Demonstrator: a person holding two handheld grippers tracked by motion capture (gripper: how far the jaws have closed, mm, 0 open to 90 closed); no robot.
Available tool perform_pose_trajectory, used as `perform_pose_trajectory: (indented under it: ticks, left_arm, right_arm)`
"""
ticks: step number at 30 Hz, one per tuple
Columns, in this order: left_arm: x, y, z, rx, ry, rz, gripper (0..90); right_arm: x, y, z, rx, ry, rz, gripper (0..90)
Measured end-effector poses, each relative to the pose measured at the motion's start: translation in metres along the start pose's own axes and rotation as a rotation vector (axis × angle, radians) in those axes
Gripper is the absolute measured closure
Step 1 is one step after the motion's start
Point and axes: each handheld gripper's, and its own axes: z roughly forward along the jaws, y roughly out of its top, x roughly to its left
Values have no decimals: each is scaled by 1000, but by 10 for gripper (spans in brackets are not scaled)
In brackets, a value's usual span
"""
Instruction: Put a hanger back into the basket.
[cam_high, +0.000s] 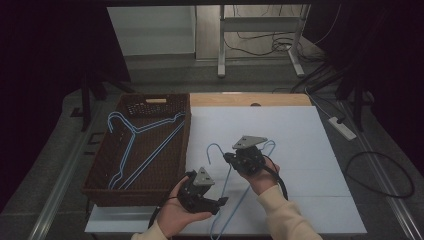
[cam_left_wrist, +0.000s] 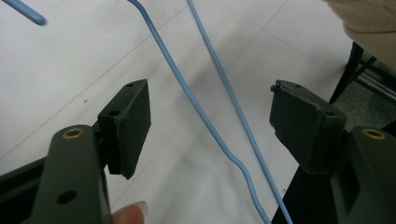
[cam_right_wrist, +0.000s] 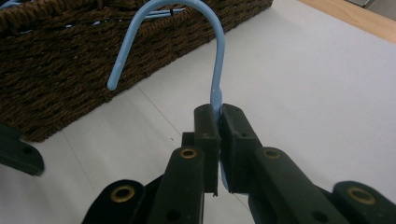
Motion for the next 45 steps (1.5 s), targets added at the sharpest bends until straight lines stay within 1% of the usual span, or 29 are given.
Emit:
perform_pose_trajectory:
  ticks: [2,6,7,10,11,14,15,17,18,19,20,22,23,24,29,30,32,33,34,35,36,37,38,39,40,43,44,45]
  left_arm:
    - [-2,-1,7,10,3,5,302]
    - [-4,-4,21,30,11,-3,304]
    - [-4,-4,25,42,12,-3,306]
    - [-2,-6,32,45,28,-22,326]
    - [0,-7,35,36,27,-37,342]
    - [5,-8,40,37,21,-59,405]
    - [6,-9,42,34,11,-67,428]
    - [9,-9,44,29,-14,-93,493]
    - [11,-10,44,24,-26,-104,559]
    - [12,-10,44,17,-33,-116,598]
    - [13,-10,43,8,-41,-129,640]
    - [17,-11,42,-16,-74,-161,721]
    - [17,-11,41,-30,-81,-174,748]
    - [18,-10,41,-36,-83,-177,771]
    - [18,-9,39,-48,-92,-193,809]
    - [17,-9,39,-59,-98,-201,815]
    - [17,-9,38,-57,-104,-198,819]
    - [16,-9,38,-59,-108,-200,828]
    - [15,-9,37,-65,-103,-203,828]
    - [15,-8,36,-70,-101,-207,842]
    - [15,-8,35,-80,-105,-210,849]
    - [15,-8,35,-80,-105,-210,859]
    - [15,-8,34,-90,-107,-213,859]
    - [14,-8,32,-97,-101,-200,871]
    - [14,-8,32,-97,-101,-200,872]
    - [13,-8,32,-97,-102,-204,872]
    - [13,-9,32,-101,-98,-205,873]
    - [13,-9,31,-104,-96,-205,873]
  right_arm:
    - [0,0,0,-3,-2,0,858]
    - [0,0,-2,-7,-4,-4,858]
    - [0,0,-2,-9,-4,-3,858]
    - [0,-1,-4,-16,-6,-2,858]
    - [0,-1,-5,-18,-7,-4,858]
    - [0,-1,-6,-22,-8,2,858]
    - [0,-1,-6,-23,-8,2,858]
    - [0,-1,-7,-26,-10,-1,858]
    - [0,-1,-8,-27,-11,-1,858]
    - [0,-1,-8,-29,-12,-1,858]
    - [0,-1,-9,-33,-10,0,858]
    - [0,-1,-11,-40,-12,0,857]
    - [-1,-1,-12,-47,-12,2,857]
    - [-1,-1,-14,-52,-10,6,857]
    - [-4,-3,-24,-80,-9,17,854]
    - [-4,-4,-27,-86,-8,20,851]
    - [-4,-5,-29,-91,-9,19,846]
    - [-4,-8,-34,-102,-11,15,844]
    - [-4,-8,-34,-102,-11,15,837]
    - [-4,-11,-41,-130,-1,12,753]
    - [-4,-14,-45,-143,11,16,716]
    - [-4,-16,-49,-154,13,21,670]
    - [-4,-16,-49,-154,13,21,670]
    - [-4,-23,-59,-191,16,28,554]
    - [-4,-23,-59,-191,16,28,554]
    - [-7,-36,-74,-228,3,36,480]
    - [-9,-45,-82,-246,-6,35,432]
    - [-10,-50,-85,-254,-10,40,417]
